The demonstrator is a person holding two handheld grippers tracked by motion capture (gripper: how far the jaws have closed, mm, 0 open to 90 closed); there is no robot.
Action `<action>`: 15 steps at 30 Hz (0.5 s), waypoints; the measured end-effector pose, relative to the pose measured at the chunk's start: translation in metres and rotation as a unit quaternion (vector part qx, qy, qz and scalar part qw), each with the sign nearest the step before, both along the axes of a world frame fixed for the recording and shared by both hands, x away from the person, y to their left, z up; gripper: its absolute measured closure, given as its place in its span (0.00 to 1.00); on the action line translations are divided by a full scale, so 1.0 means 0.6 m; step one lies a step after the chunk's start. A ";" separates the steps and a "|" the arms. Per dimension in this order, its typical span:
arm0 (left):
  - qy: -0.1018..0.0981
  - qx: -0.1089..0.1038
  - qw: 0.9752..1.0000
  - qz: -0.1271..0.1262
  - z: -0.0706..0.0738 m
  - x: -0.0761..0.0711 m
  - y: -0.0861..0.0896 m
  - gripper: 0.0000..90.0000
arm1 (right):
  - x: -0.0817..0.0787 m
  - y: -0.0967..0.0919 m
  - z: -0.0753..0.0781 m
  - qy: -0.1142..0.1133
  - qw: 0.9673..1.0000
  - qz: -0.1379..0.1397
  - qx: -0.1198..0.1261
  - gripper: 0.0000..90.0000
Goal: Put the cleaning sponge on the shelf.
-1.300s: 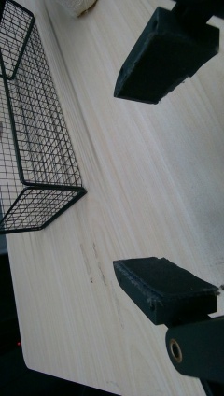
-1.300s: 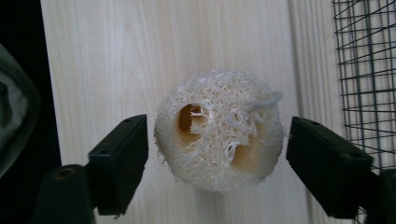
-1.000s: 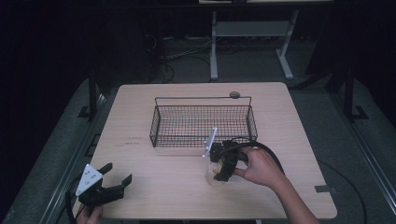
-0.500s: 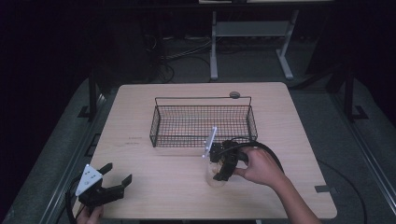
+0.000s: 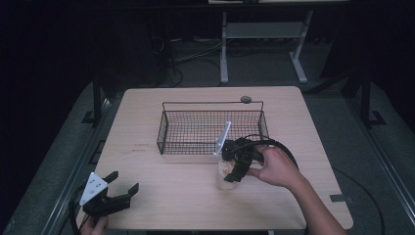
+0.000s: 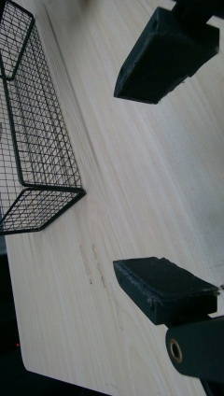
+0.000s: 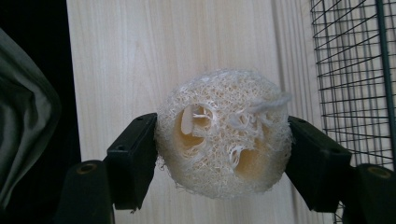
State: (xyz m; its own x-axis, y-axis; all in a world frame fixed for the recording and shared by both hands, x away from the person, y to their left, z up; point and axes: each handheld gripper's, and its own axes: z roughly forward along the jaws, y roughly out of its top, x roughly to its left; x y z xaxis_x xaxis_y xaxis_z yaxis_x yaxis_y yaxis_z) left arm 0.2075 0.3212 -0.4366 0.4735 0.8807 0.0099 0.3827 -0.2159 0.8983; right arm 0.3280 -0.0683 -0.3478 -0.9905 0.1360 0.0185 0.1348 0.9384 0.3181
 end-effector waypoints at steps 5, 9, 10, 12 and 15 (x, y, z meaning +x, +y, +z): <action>0.000 -0.001 1.000 0.002 0.000 0.000 0.001 0.16 | 0.007 -0.002 0.020 -0.001 1.000 0.000 0.004 0.33; 0.000 0.000 1.000 0.001 0.000 0.000 0.000 0.16 | 0.012 -0.003 0.029 -0.001 1.000 -0.001 0.006 0.33; -0.001 0.000 1.000 0.001 0.000 0.000 0.000 0.16 | 0.016 -0.005 0.035 0.001 1.000 -0.002 0.014 0.33; 0.000 0.001 1.000 0.000 0.000 0.000 0.000 0.16 | 0.019 -0.004 0.040 0.003 1.000 -0.002 0.018 0.33; -0.001 0.000 1.000 0.000 0.000 0.001 -0.001 0.16 | 0.023 -0.002 0.044 0.003 1.000 -0.002 0.015 0.33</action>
State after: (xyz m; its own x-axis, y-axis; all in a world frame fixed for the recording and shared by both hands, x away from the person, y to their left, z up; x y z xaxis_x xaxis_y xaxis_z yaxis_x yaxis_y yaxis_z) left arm 0.2078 0.3206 -0.4367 0.4737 0.8806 0.0110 0.3814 -0.2165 0.8987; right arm 0.3421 -0.0698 -0.3214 -0.9899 0.1390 0.0289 0.1403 0.9278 0.3457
